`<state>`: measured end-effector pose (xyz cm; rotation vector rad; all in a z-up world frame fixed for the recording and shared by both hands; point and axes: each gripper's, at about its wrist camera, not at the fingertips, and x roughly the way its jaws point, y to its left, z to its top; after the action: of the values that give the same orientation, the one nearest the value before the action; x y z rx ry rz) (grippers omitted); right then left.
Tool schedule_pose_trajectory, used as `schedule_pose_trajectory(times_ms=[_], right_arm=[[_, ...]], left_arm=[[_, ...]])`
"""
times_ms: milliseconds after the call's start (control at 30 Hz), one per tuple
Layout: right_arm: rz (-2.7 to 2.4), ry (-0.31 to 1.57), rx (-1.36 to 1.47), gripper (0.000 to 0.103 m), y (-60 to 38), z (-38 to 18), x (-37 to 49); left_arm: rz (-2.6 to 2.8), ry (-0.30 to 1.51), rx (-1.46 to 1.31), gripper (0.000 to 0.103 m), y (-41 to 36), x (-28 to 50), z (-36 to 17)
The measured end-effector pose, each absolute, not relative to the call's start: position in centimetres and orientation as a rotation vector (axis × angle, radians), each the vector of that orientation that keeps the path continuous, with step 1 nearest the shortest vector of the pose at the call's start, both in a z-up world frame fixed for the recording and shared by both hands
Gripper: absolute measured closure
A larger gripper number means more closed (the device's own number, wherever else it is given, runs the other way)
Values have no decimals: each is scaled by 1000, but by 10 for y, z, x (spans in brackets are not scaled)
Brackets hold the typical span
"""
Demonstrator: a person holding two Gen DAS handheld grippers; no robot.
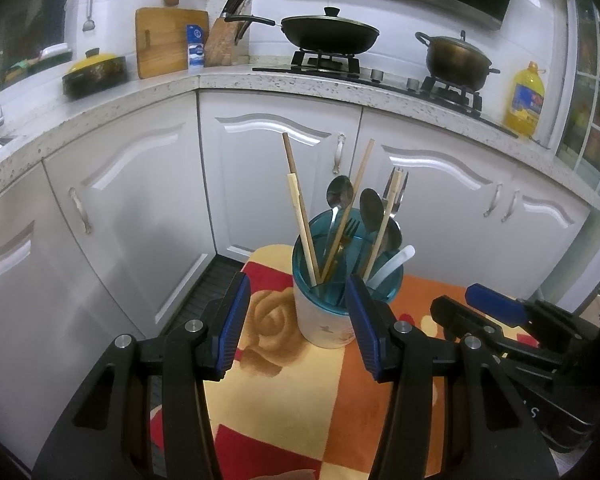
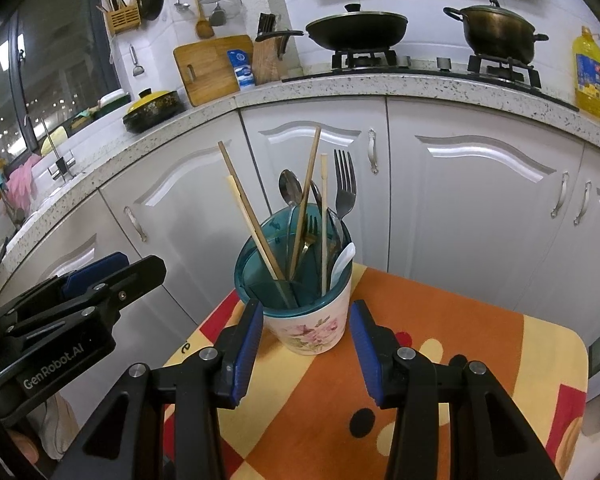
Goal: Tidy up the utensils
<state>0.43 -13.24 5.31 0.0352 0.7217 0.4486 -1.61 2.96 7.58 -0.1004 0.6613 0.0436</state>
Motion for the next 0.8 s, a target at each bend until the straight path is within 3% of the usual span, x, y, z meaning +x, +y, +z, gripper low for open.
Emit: schedule_pose_trajectory(times_ms=[800], right_arm=[[454, 739, 32, 59, -131, 48, 3]], left_arm=[[44, 667, -99, 54, 26, -18, 75]])
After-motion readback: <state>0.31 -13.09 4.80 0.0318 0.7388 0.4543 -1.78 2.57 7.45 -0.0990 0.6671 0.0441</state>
